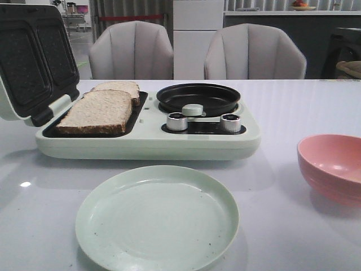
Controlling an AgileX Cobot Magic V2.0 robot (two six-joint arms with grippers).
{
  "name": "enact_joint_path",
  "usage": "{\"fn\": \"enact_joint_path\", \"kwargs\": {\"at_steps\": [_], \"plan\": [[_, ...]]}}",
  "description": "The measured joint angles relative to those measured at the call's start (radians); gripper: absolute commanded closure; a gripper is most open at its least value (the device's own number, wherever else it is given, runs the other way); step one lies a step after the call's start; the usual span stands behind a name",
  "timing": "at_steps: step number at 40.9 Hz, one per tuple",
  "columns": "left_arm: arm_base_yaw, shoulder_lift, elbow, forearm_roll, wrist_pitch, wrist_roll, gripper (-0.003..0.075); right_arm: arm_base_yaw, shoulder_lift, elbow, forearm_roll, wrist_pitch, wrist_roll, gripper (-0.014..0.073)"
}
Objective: Make breakfast with bread and shrimp
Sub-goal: 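Open the right gripper and withdraw it away from the sandwich maker, then grasp the sandwich maker lid handle with the left gripper and close it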
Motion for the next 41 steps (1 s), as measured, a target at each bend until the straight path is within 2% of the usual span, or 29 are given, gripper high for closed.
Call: {"fn": "enact_joint_path", "kwargs": {"at_steps": [5, 8, 18, 22, 29, 41], "plan": [[0.177, 0.065, -0.049, -0.131, -0.048, 0.136, 0.0287, 0.0, 0.0, 0.0, 0.0, 0.0, 0.0, 0.0078], [0.285, 0.08, -0.063, -0.206, -0.083, 0.208, 0.0319, 0.0, 0.0, 0.0, 0.0, 0.0, 0.0, 0.0078], [0.663, 0.087, -0.074, -0.473, -0.199, 0.434, 0.0583, 0.0, 0.0, 0.0, 0.0, 0.0, 0.0, 0.0078], [0.784, 0.125, -0.098, -0.596, -0.221, 0.529, 0.062, 0.0, 0.0, 0.0, 0.0, 0.0, 0.0, 0.0078], [0.89, 0.252, -0.174, -0.764, -0.251, 0.639, 0.0621, 0.0, 0.0, 0.0, 0.0, 0.0, 0.0, 0.0078], [0.901, 0.531, -0.376, -0.889, -0.373, 0.67, 0.0621, 0.0, 0.0, 0.0, 0.0, 0.0, 0.002, 0.0078]]}}
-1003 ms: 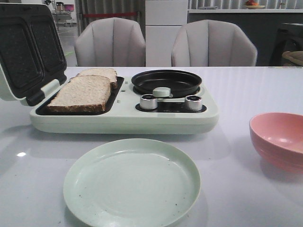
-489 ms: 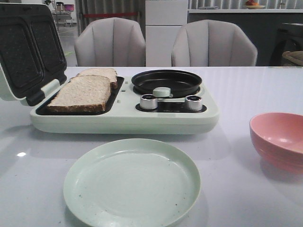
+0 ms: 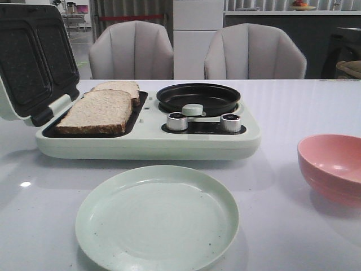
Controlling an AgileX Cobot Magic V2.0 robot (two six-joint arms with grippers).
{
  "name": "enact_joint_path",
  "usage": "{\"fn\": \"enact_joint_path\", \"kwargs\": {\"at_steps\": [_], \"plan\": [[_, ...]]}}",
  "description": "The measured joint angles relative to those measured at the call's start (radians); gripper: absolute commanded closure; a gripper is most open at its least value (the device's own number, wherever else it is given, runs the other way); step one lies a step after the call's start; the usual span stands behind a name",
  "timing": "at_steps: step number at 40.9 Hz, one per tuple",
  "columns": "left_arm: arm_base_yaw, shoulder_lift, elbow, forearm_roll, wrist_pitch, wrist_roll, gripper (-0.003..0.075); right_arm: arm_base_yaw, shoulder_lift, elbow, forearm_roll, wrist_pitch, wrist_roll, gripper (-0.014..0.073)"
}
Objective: Make breakfast with bread and shrimp
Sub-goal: 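Grasp the sandwich maker lid handle with the left gripper and close it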
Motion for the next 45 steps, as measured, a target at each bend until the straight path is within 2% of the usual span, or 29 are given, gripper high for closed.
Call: {"fn": "enact_joint_path", "kwargs": {"at_steps": [11, 27, 35, 45], "plan": [[-0.073, 0.152, -0.161, -0.027, 0.029, 0.006, 0.0621, 0.0, 0.0, 0.0, 0.0, 0.0, 0.0, 0.0078], [-0.207, 0.115, -0.182, -0.11, 0.097, 0.088, 0.0621, 0.0, 0.0, 0.0, 0.0, 0.0, 0.0, 0.0078], [-0.327, 0.016, -0.099, -0.112, 0.097, 0.126, 0.0621, 0.0, 0.0, 0.0, 0.0, 0.0, 0.0, 0.0078], [-0.525, -0.207, 0.134, -0.112, -0.025, 0.189, 0.062, 0.0, 0.0, 0.0, 0.0, 0.0, 0.0, 0.0078]]}}
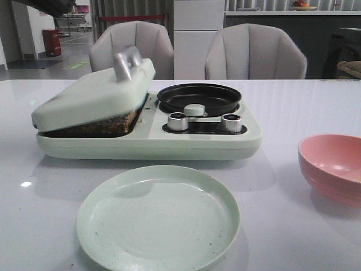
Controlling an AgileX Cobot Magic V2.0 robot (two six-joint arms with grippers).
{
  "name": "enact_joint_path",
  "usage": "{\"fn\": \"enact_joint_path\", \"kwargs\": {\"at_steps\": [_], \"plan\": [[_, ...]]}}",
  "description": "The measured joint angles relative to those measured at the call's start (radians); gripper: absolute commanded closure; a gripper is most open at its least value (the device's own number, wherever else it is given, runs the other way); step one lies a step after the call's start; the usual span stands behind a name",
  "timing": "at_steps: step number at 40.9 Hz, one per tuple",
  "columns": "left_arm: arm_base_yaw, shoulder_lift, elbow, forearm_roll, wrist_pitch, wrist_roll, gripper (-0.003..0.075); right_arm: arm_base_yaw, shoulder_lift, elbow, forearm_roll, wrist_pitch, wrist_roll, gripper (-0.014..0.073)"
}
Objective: Make breakfast with bread and shrimp
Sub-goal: 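Grasp the sandwich maker lid handle with the left gripper and close it, then release the lid handle and move the left gripper back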
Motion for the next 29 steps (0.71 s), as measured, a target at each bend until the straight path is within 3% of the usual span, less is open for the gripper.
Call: {"fn": "enact_joint_path", "kwargs": {"at_steps": [14, 19, 24, 29], "plan": [[-0.347, -0.356, 0.308, 0.086, -0.13, 0.017, 0.0617, 0.0, 0.0, 0.0, 0.0, 0.0, 0.0, 0.0078], [-0.411, -0.467, 0.394, 0.217, -0.15, -0.135, 0.0617, 0.0, 0.0, 0.0, 0.011, 0.0, 0.0, 0.0078], [-0.436, -0.587, 0.484, 0.438, -0.15, -0.381, 0.0617, 0.0, 0.0, 0.0, 0.035, 0.0, 0.0, 0.0078], [-0.438, -0.695, 0.555, 0.507, -0.15, -0.465, 0.0619, 0.0, 0.011, 0.0, 0.035, 0.0, 0.025, 0.0078]]}}
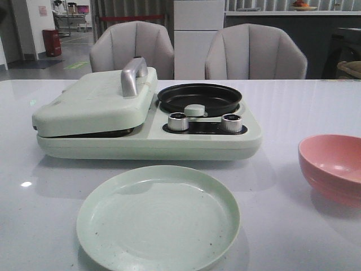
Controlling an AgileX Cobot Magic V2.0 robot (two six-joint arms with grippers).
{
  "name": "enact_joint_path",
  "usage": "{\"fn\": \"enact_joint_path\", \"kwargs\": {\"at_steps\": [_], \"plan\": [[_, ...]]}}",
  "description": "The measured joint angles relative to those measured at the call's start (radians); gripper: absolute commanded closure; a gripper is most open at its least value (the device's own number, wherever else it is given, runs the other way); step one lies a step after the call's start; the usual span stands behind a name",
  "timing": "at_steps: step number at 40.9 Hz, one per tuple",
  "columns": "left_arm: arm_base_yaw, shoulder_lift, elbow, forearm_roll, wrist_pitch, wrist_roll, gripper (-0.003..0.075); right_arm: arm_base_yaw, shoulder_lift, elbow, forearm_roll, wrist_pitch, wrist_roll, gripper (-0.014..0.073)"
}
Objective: Make breakfast with bread and shrimp
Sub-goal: 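Release the lid handle and move the left gripper back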
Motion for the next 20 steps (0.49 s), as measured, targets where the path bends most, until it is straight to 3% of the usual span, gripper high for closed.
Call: {"fn": "enact_joint_path", "kwargs": {"at_steps": [10, 20], "plan": [[-0.004, -0.109, 0.062, 0.01, 0.002, -0.018, 0.0619, -0.132, 0.166, -0.034, -0.181, 0.051, 0.228, 0.0078], [-0.004, -0.111, 0.064, 0.01, 0.002, -0.018, 0.0619, -0.366, 0.391, -0.143, -0.234, 0.108, 0.265, 0.0078]]}}
